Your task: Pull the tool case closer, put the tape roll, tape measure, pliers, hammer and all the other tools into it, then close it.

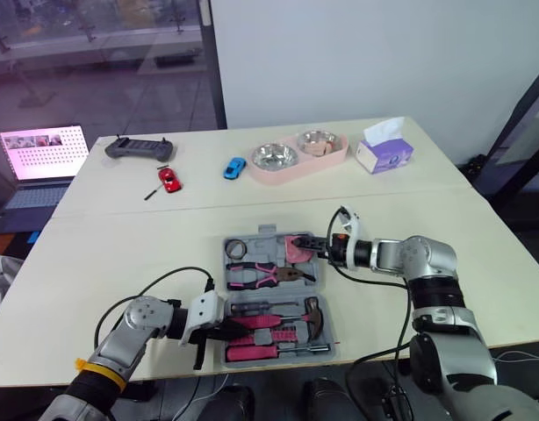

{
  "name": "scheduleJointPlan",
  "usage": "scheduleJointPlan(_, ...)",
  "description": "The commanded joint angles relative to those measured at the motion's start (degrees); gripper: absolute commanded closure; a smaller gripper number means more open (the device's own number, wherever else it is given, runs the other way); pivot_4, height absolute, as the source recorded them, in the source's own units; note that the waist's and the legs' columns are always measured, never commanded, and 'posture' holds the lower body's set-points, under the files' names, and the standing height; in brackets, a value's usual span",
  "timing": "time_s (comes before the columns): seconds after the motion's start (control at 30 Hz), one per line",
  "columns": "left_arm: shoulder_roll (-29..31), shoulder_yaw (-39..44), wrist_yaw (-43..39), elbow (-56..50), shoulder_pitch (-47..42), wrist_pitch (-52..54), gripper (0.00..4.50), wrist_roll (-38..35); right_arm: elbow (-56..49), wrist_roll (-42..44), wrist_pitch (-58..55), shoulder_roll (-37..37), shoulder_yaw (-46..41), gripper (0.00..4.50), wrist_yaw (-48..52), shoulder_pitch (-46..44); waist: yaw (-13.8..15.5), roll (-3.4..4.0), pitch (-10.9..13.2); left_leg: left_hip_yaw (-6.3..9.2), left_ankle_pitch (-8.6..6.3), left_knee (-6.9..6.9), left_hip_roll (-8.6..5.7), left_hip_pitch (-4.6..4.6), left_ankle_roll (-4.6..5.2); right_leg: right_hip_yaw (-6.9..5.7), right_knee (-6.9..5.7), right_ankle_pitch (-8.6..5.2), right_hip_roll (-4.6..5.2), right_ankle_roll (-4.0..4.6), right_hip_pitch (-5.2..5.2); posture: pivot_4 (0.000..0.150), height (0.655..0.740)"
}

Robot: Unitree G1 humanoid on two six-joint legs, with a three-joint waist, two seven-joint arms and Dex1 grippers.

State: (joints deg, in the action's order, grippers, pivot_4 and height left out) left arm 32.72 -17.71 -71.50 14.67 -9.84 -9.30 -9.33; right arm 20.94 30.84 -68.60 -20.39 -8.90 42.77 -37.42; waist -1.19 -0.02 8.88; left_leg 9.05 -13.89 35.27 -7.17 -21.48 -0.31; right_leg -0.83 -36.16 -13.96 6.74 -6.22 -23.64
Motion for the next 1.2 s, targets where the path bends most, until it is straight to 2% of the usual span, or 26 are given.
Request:
scheduleJointPlan(0.03,1.9,-0.6,-0.1,2.3,1.3,0.9,4.5,2.8,-9.4,1.6,3.1,-2.3,4.0,0.03,5.0,3.4,0.1,0.0,0.0,0.0,0.0,-0.02,0.0,0.0,0.0,0.0,0.01,0.0,0.0,0.0,0.0,0.15,0.737)
scheduleJointPlan(0.27,2.7,2.7,1.9,-0.3,1.4,4.2,4.5,0.1,-13.9,2.8,5.5,-5.0,4.0,0.03,7.3,6.3,0.1,-0.01,0.0,-0.08,0.0,-0.02,0.06,0.0,-0.01,0.04,0.03,-0.01,-0.02,-0.01,-0.01,0.15,0.737)
scheduleJointPlan(0.57,4.3,10.2,5.3,-12.2,5.7,16.3,4.5,-8.3,-15.1,3.8,6.5,-7.0,4.0,0.03,8.7,7.0,0.3,-0.03,0.1,-0.12,0.0,-0.03,0.08,-0.11,-0.01,0.07,0.04,-0.01,-0.03,-0.01,-0.12,0.15,0.737)
scheduleJointPlan(0.73,5.4,16.1,6.9,-19.4,9.0,23.7,4.5,-14.7,-15.9,5.0,6.4,-7.9,3.4,0.03,10.2,7.1,0.5,-0.09,0.1,-0.18,0.04,0.11,0.04,-0.77,-0.06,0.11,0.02,0.03,0.0,-0.01,-0.74,0.15,0.737)
scheduleJointPlan(0.83,7.3,20.1,6.6,-19.8,11.7,26.0,4.5,-16.9,-19.5,6.8,5.2,-9.9,4.0,0.03,12.7,8.3,0.4,-0.09,0.1,-0.19,0.05,0.11,0.04,-0.89,-0.08,0.11,0.01,0.06,0.0,0.02,-0.88,0.15,0.737)
scheduleJointPlan(1.03,9.5,23.2,4.9,-16.1,14.3,24.1,4.5,-16.5,-27.9,9.7,4.8,-15.6,5.4,0.03,17.4,12.7,0.7,-0.12,0.2,-0.31,0.05,0.09,0.06,-0.9,-0.08,0.11,0.08,0.06,0.06,0.03,-0.88,0.15,0.737)
scheduleJointPlan(1.07,9.6,23.6,4.8,-15.5,14.4,23.9,4.5,-16.5,-31.0,11.2,4.8,-17.1,5.2,0.03,18.9,13.9,0.7,-0.15,0.2,-0.33,0.05,0.1,0.07,-0.9,-0.08,0.11,0.08,0.05,0.07,0.03,-0.87,0.15,0.737)
scheduleJointPlan(1.1,9.8,23.9,4.6,-15.3,14.5,23.7,4.5,-16.7,-38.9,16.5,3.9,-21.0,1.7,0.03,22.9,16.7,0.7,-0.16,0.2,-0.35,0.05,0.12,0.07,-0.91,-0.08,0.11,0.1,0.06,0.07,0.03,-0.87,0.15,0.737)
scheduleJointPlan(1.13,10.2,24.5,4.2,-15.4,14.8,23.7,4.5,-17.1,-45.8,23.5,2.6,-24.8,-3.6,0.03,27.0,18.6,1.1,-0.11,0.3,-0.36,0.05,0.13,0.07,-0.91,-0.07,0.11,0.1,0.06,0.08,0.03,-0.86,0.15,0.737)
scheduleJointPlan(1.2,11.1,25.9,3.1,-16.4,15.4,24.1,4.5,-18.4,-49.3,39.8,-1.4,-29.3,-13.7,0.03,27.0,17.5,1.7,-0.01,0.6,-0.41,0.0,0.17,0.08,-1.03,-0.01,0.12,0.16,0.04,0.09,-0.01,-0.93,0.15,0.737)
